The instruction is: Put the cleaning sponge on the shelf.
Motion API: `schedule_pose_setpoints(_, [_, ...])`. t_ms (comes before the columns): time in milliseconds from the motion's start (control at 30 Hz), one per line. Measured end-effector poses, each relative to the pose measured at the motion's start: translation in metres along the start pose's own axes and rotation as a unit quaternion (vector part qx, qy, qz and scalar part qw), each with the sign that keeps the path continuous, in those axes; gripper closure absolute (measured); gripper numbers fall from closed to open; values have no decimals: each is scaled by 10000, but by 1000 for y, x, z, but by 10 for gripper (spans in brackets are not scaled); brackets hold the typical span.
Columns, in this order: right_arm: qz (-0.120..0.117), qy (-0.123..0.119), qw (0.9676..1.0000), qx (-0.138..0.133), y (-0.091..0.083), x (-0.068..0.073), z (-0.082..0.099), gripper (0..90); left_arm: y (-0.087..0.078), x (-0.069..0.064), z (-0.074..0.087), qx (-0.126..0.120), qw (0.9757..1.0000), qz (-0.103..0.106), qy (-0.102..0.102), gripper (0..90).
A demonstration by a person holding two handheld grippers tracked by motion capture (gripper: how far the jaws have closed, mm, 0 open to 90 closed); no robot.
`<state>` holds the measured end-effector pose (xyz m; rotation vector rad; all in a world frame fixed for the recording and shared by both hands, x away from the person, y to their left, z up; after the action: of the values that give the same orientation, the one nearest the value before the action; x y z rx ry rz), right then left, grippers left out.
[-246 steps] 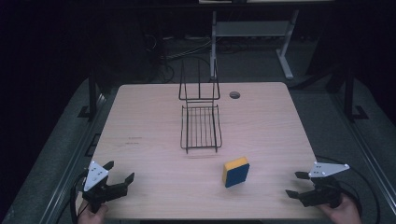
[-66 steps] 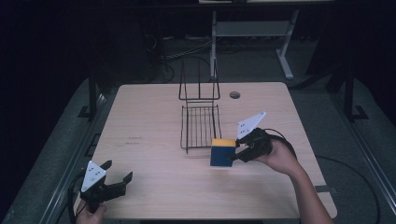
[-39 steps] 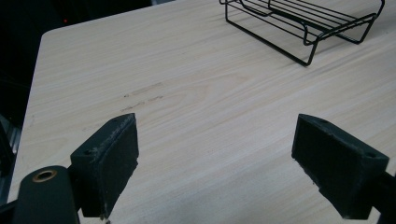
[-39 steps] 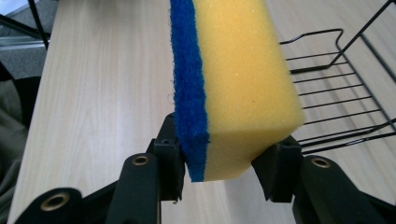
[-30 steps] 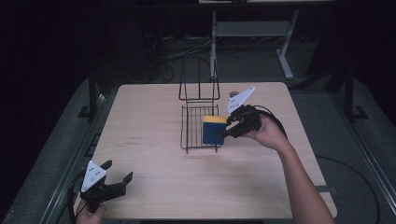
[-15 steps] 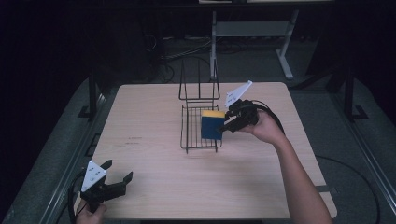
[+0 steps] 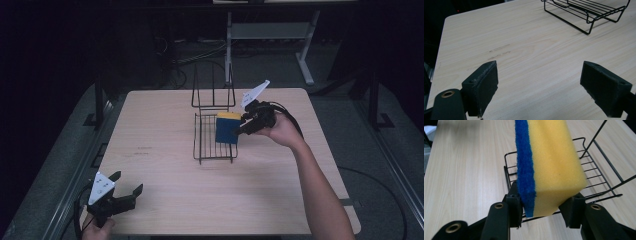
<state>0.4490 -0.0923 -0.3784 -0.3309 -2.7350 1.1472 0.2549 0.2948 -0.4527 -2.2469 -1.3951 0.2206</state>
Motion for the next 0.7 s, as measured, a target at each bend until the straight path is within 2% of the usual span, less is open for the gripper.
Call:
schedule_pose_setpoints(67, [-34,82,9999,-68,1,-2,0,567,-1,0,0,-5,10000,2,-10,141])
schedule_pose_setpoints(300, [-10,133,9999,-33,8,-8,3,567,-1,1,0,0,10000,-6,-3,141])
schedule_pose_setpoints(500, [-27,113,9999,29,18,-13,5,566,-1,1,0,-7,10000,-5,-9,141])
schedule_pose_setpoints(700, [-55,244,9996,121,26,-17,8,565,-1,0,0,-10,10000,8,5,141])
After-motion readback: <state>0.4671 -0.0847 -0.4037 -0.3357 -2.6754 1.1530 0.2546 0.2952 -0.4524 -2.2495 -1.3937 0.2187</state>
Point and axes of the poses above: each handheld gripper's, and its own axes: y roughly forward along the jaws, z roughly out of its underside, x roughly to its left, the point moved 5 cm from there along y, roughly forward along the jaws, and after that the axes turned 1 degree about y, right-handed, at the moved point
